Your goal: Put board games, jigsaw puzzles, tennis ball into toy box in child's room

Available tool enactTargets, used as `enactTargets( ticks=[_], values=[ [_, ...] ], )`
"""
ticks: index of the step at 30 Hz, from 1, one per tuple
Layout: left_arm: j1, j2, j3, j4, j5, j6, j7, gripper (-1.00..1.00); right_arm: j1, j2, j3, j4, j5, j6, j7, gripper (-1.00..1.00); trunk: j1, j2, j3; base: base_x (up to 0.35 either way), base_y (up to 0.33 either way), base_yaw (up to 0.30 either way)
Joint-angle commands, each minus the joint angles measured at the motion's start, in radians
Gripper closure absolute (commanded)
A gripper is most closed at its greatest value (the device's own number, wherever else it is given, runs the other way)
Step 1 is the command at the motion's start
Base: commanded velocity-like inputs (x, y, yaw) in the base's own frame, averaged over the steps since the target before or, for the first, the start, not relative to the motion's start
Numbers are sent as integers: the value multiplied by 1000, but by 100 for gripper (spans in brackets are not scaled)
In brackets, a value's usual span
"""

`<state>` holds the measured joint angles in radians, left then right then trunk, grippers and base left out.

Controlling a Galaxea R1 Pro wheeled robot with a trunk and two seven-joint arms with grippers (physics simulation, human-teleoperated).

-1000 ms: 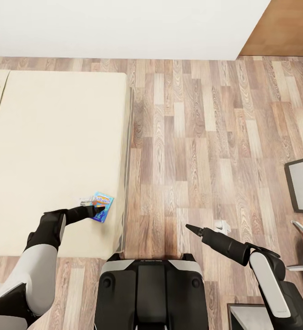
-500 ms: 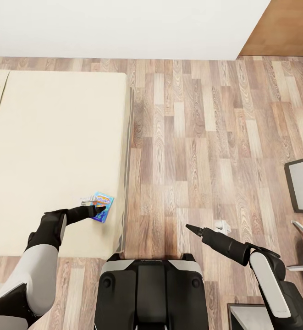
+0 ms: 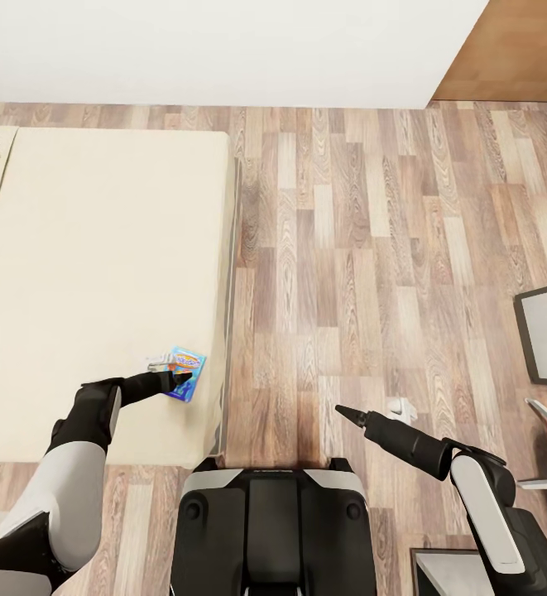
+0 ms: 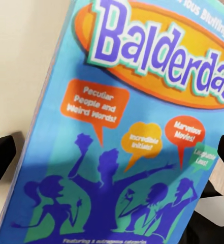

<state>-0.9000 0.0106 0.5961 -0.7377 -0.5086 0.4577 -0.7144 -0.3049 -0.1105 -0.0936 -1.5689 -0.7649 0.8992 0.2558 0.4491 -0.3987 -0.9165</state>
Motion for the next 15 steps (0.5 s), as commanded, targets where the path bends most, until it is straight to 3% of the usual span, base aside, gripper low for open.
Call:
enactTargets(
  ticks=[1, 9, 15],
  values=[
    [0, -1, 4, 4, -2, 12, -9, -100, 0, 0, -2, 0, 7, 5, 8, -100, 1, -1, -1, 0, 0, 0],
    [1, -1, -31, 4, -1, 11, -15, -100, 0, 0, -2, 0, 6, 4, 8, -100, 1, -1, -1, 0, 0, 0],
    [4, -1, -37, 4, -2, 11, -23, -100, 0, 0, -2, 0, 6, 4, 8, -100, 1, -1, -1, 0, 0, 0]
  ],
)
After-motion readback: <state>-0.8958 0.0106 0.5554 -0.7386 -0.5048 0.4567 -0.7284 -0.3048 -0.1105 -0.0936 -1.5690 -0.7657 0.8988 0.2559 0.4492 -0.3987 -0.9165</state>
